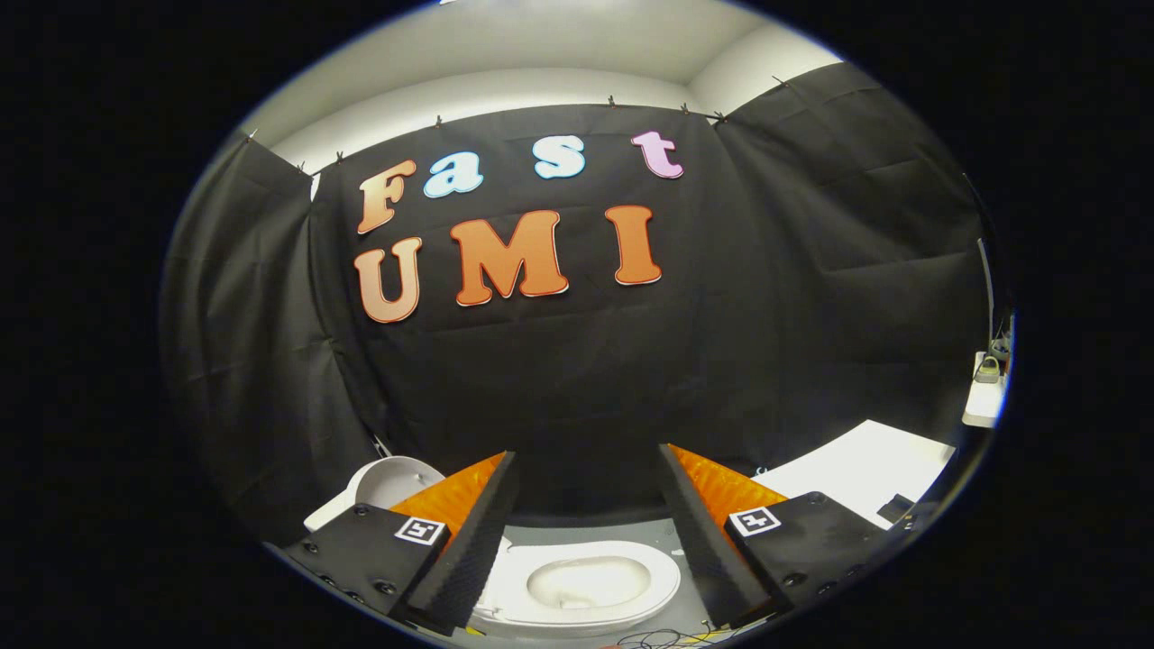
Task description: Open the toilet lid.
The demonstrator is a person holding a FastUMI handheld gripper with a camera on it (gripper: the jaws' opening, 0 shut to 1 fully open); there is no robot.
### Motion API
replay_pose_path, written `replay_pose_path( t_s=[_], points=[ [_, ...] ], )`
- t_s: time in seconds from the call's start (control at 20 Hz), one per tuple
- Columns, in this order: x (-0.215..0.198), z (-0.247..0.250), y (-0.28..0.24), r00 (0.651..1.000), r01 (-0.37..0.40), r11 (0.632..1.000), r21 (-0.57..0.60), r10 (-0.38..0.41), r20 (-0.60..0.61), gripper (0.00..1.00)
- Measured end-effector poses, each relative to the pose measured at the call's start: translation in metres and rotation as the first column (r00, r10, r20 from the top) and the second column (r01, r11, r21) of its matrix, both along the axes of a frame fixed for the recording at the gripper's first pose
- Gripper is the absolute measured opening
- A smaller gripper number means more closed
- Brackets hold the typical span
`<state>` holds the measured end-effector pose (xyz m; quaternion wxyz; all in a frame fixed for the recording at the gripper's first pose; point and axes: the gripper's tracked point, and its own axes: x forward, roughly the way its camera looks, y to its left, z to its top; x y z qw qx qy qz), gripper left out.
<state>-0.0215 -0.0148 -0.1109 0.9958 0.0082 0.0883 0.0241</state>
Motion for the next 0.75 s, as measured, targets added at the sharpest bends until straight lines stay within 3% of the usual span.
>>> replay_pose_path(
  t_s=[0.75],
  points=[
    [-0.003,-0.012,-0.001,1.0,0.006,1.0,0.006,-0.006,-0.013,0.99]
  ],
)
